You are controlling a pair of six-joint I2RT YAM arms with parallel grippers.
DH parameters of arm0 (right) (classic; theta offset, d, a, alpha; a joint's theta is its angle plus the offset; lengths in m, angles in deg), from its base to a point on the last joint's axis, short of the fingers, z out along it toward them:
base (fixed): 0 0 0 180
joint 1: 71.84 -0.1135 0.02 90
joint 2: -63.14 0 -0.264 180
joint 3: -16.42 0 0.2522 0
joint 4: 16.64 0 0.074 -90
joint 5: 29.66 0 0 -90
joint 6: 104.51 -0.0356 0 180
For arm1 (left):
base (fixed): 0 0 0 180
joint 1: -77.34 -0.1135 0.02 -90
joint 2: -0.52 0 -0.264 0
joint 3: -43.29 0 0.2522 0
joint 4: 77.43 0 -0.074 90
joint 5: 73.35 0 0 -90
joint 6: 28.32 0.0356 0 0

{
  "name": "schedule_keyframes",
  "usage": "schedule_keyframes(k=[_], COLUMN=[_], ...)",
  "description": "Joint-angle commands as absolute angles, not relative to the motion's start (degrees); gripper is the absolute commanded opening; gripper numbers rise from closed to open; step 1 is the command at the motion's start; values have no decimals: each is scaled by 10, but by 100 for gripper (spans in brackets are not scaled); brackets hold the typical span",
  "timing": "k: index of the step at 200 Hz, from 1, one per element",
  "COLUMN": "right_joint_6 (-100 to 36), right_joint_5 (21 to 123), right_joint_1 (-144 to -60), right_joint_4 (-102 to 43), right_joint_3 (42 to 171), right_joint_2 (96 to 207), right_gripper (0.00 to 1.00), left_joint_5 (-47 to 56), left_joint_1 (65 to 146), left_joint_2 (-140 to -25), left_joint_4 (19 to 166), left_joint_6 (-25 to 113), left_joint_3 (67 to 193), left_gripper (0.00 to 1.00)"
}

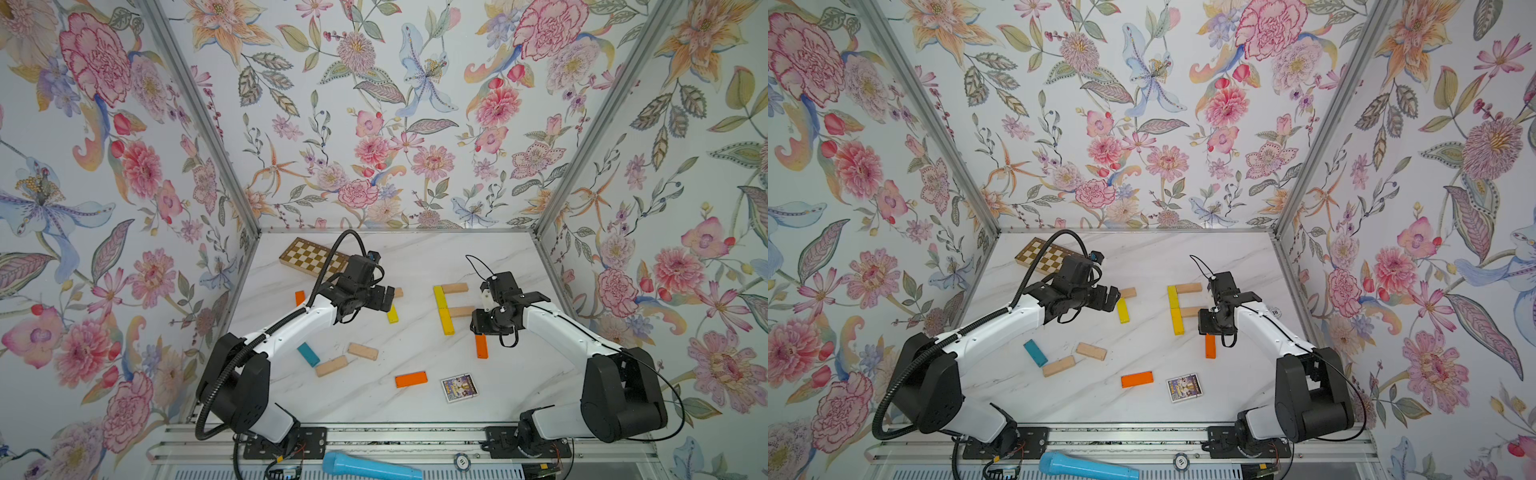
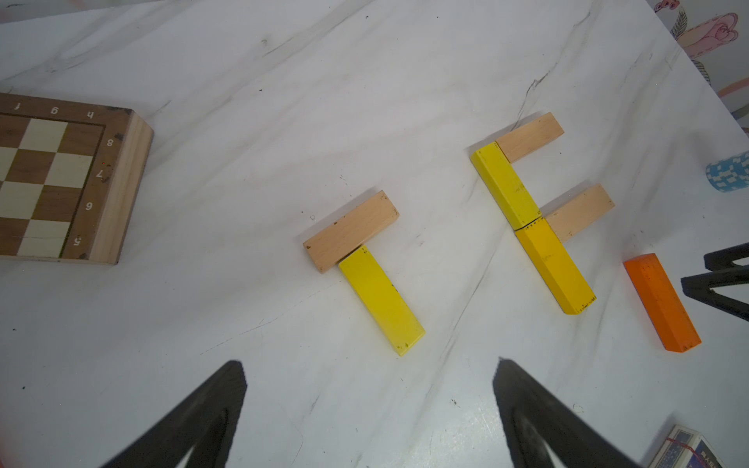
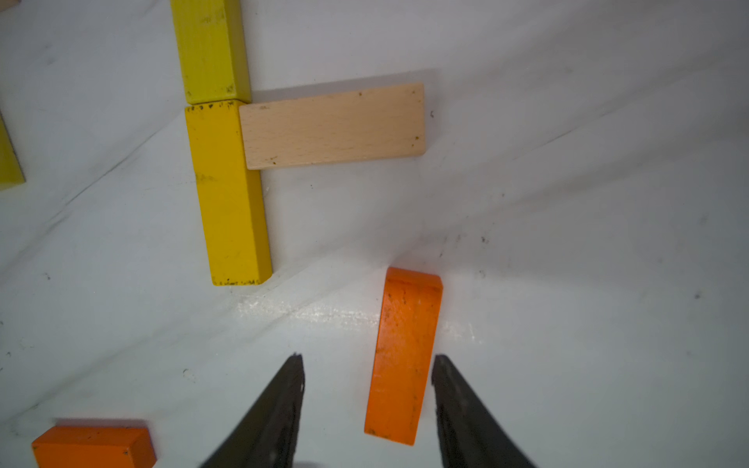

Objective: Assemble the number 6 with building blocks
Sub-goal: Place the building block at the center of the board, then assemble the building block at the center of the board.

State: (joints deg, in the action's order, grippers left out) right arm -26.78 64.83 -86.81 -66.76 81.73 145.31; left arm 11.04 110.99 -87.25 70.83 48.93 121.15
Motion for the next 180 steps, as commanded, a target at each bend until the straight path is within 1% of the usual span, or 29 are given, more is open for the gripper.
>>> schedule_keyframes(k=[1,32,110,125,143,180], right_joint_6=[-293,-309,-296,-293,-289,-272], right_joint_5=[620,582,586,593,594,602], right_joint_1=[-874,-874,-875,-875,-877,-878], right_joint_4=[-682,-704,-715,-714,-714,-715], right_joint_3=[813,822,846,849,853,860], right_joint_2=[1475,1488,1556,1568,1576,1588], right_gripper=[51,48,46,44,38,35], left_joint_5=[107,113,114,115,116,120], left_joint_1=[1105,1105,1105,1105,1105,1105], left_joint_2=[-867,-861,-875,-876,-877,-878], left_joint_4=[709,706,702,700,698,696], left_joint_6=[480,484,487,487,487,488], left_joint_3=[1201,1198,1217,1220,1222,1224], left_gripper=[99,99,99,99,99,99])
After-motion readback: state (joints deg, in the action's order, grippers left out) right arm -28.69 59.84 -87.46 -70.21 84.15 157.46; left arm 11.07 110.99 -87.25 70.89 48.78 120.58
